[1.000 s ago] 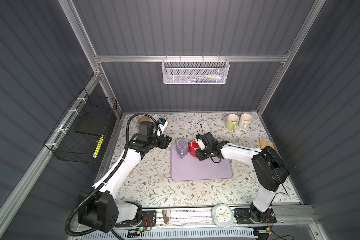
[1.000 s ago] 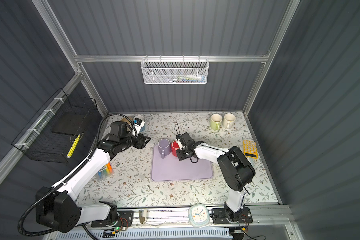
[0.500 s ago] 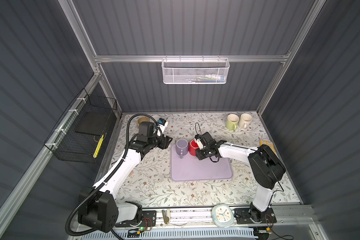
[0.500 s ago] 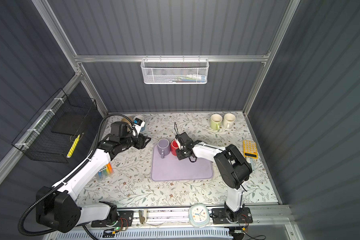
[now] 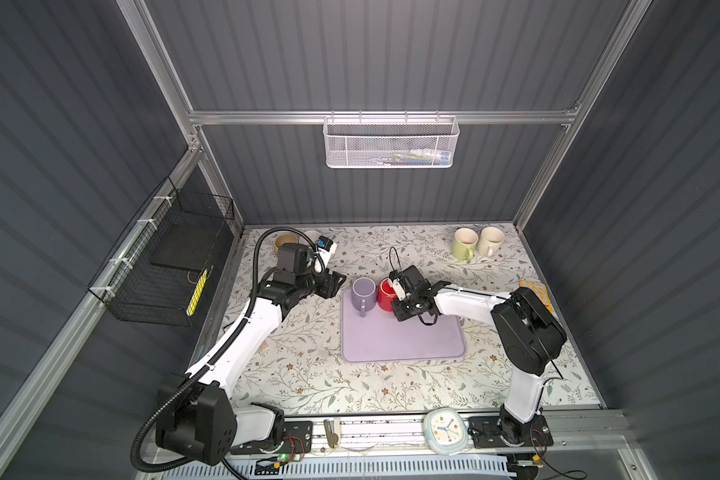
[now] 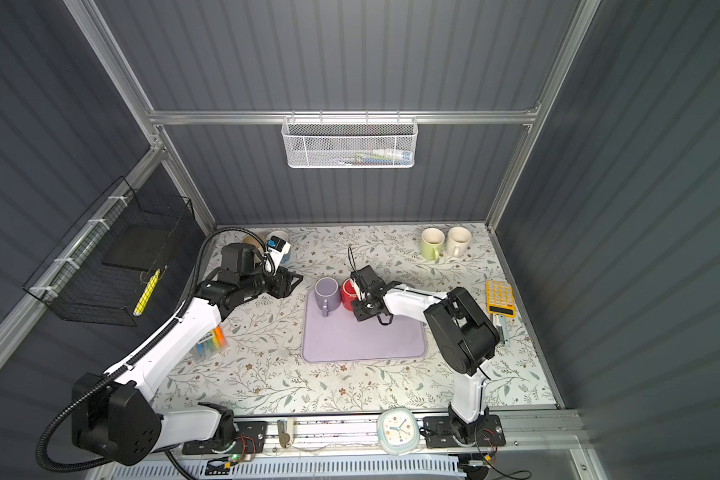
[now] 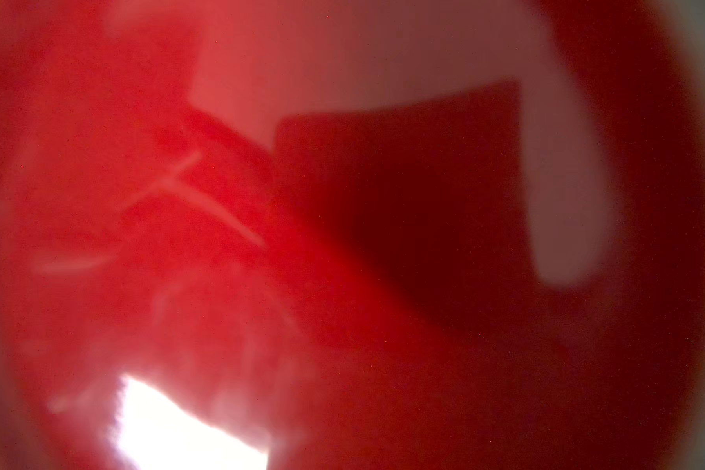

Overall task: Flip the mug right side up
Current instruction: 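Move the right gripper down over the upside-down red mug on the tray, then close the right gripper on the red mug rim and lift it off the tray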

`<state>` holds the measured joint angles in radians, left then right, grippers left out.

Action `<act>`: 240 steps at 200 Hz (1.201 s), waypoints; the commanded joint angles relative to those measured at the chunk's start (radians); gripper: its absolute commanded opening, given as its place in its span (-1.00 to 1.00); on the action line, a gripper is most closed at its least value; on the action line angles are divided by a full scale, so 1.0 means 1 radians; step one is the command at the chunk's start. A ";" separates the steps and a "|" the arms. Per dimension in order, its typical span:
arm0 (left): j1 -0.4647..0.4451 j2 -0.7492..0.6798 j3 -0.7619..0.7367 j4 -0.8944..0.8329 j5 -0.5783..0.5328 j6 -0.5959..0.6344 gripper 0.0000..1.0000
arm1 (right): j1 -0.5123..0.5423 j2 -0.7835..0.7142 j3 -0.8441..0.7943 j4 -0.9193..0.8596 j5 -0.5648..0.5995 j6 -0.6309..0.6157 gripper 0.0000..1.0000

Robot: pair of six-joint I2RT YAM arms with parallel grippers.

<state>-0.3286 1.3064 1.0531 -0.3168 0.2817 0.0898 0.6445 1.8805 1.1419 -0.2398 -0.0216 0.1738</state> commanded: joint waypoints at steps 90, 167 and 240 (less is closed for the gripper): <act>-0.009 0.000 -0.004 -0.002 0.025 -0.009 0.24 | 0.007 -0.023 -0.004 -0.004 0.011 0.000 -0.82; -0.009 0.007 0.002 -0.001 0.022 -0.016 0.23 | -0.003 -0.039 -0.005 -0.001 -0.005 -0.017 -0.94; -0.009 0.045 0.056 -0.005 0.040 -0.058 0.22 | -0.053 -0.128 -0.078 0.041 -0.065 -0.023 -0.96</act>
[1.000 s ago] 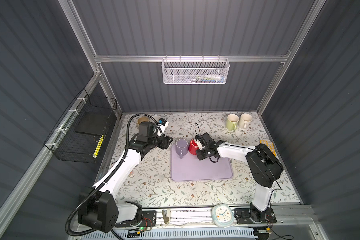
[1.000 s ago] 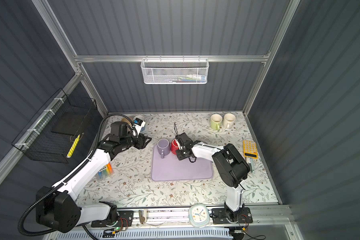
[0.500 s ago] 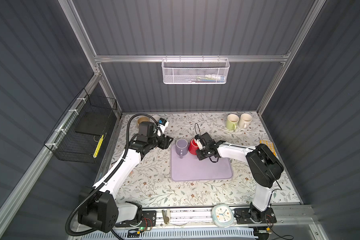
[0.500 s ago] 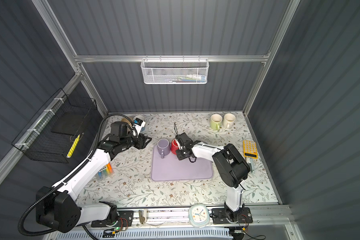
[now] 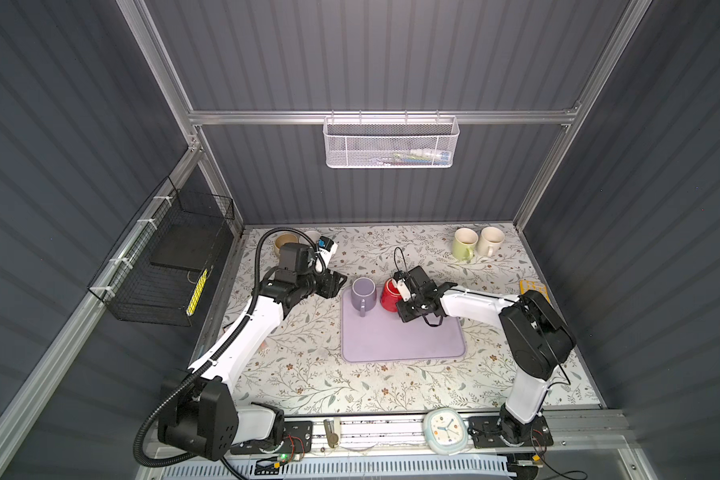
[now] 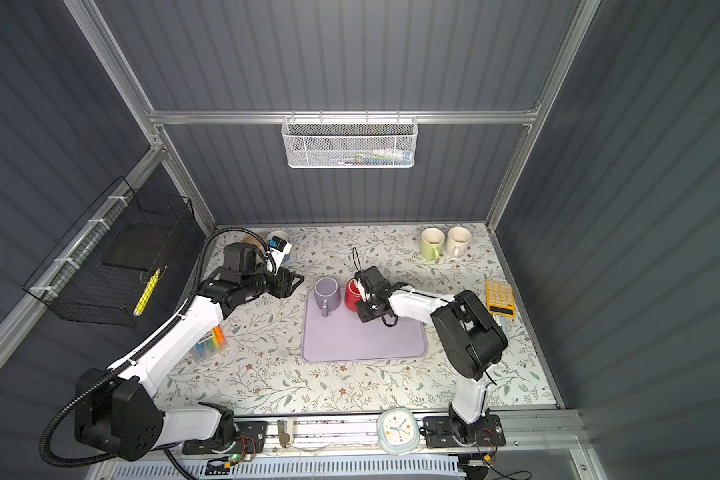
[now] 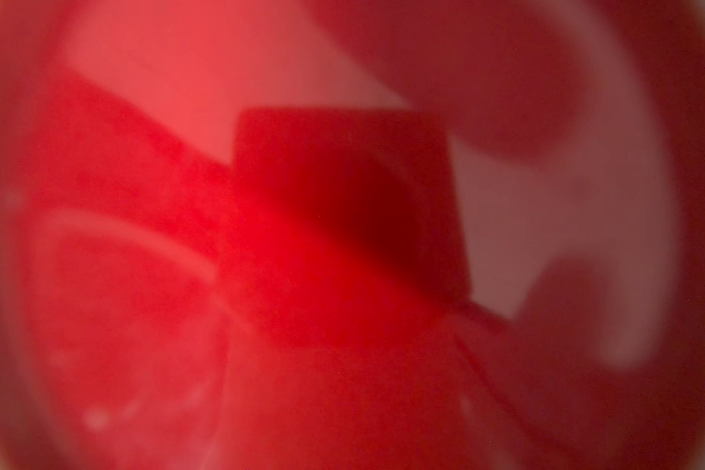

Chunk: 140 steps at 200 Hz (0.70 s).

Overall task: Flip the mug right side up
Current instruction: 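Close the right gripper on the red mug rim and lift it off the tray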

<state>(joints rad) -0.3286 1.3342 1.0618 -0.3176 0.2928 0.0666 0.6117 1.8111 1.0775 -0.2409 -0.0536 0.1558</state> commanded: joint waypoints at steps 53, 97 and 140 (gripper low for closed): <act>-0.017 0.027 0.043 0.019 0.070 -0.094 0.21 | -0.050 -0.106 -0.064 0.086 -0.076 0.002 -0.97; -0.035 0.034 0.039 0.031 0.073 -0.122 0.21 | -0.068 -0.143 -0.109 0.117 -0.100 0.018 -0.98; -0.058 0.054 0.036 0.062 0.102 -0.159 0.20 | -0.099 -0.197 -0.148 0.133 -0.131 0.031 -0.98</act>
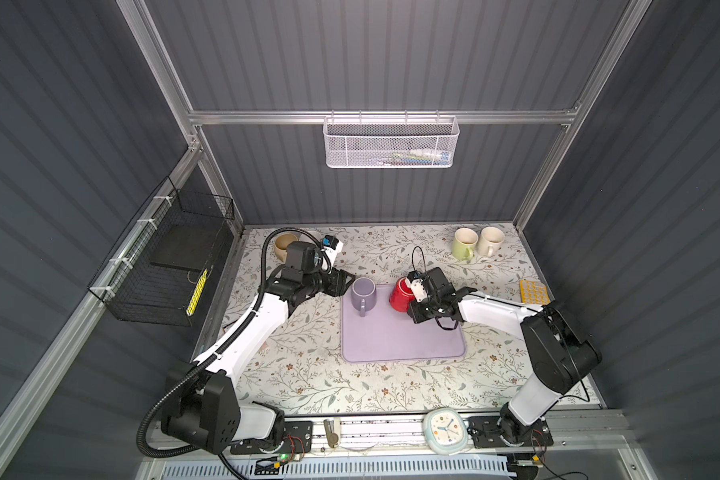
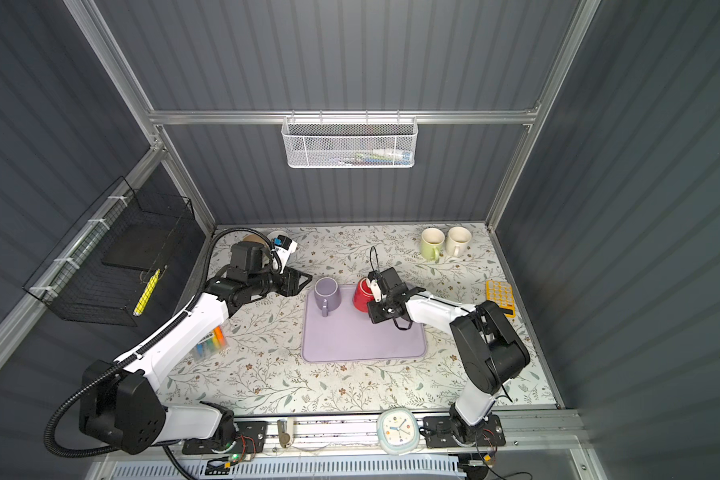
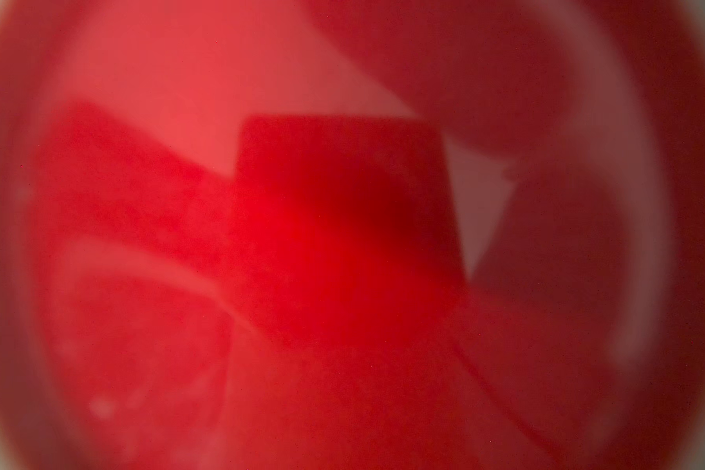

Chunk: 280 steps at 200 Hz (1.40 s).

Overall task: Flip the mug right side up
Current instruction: 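Close the right gripper on the red mug rim and lift it off the tray, then carry the red mug toward the left gripper while the left gripper reaches toward it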

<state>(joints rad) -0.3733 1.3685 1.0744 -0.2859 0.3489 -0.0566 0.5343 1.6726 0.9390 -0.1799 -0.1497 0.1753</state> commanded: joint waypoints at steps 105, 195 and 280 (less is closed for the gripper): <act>-0.065 0.081 -0.025 0.242 0.189 -0.215 0.20 | -0.101 -0.172 -0.084 0.149 -0.143 0.065 -0.99; -0.099 0.150 -0.013 0.388 0.294 -0.312 0.21 | -0.173 -0.249 -0.129 0.264 -0.269 0.135 -0.99; -0.107 0.184 -0.007 0.469 0.332 -0.350 0.22 | -0.192 -0.263 -0.132 0.368 -0.368 0.192 -1.00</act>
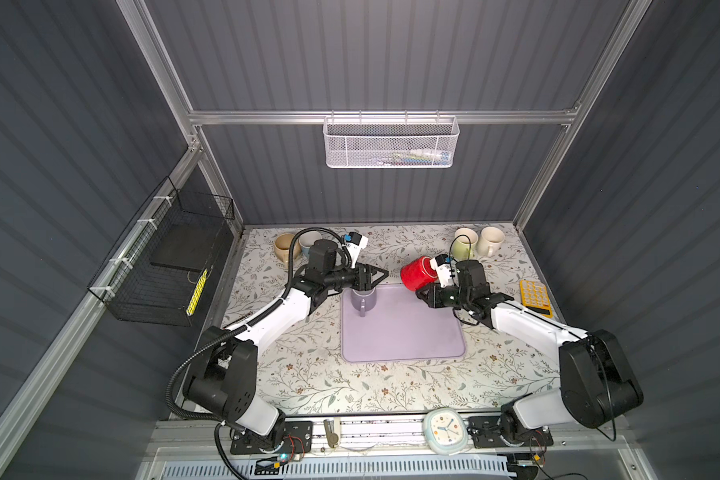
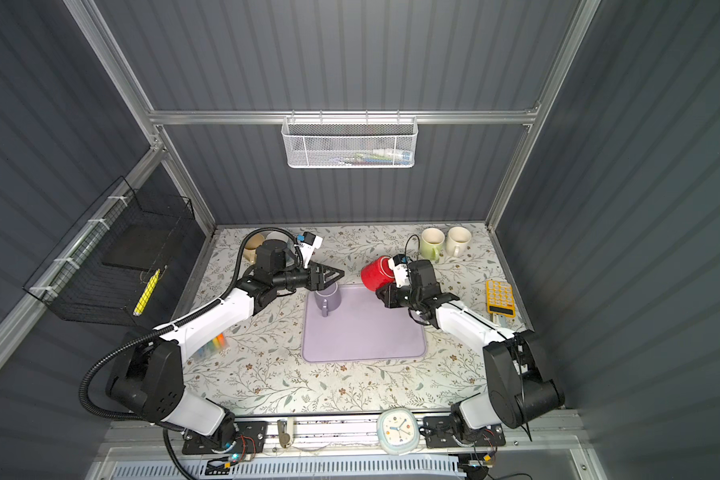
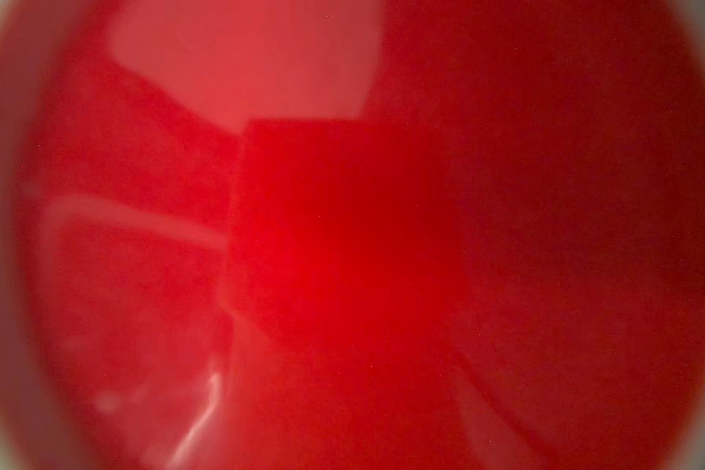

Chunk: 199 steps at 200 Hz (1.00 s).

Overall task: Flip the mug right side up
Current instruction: 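Carry the red mug toward the left gripper while the left gripper reaches toward it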

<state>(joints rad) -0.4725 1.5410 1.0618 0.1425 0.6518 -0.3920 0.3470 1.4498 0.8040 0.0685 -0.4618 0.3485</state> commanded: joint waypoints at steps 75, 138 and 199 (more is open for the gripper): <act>-0.009 0.045 0.029 0.107 0.070 -0.056 0.22 | -0.009 -0.072 -0.022 0.257 -0.151 0.075 -1.00; -0.035 0.047 0.024 0.178 0.084 -0.097 0.22 | -0.010 -0.060 -0.051 0.419 -0.236 0.151 -1.00; -0.058 0.092 0.025 0.298 0.104 -0.168 0.22 | -0.005 -0.066 -0.055 0.468 -0.265 0.174 -1.00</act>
<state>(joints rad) -0.5152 1.5978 1.0630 0.3737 0.7269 -0.5201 0.3401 1.4052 0.7464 0.4088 -0.6857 0.5110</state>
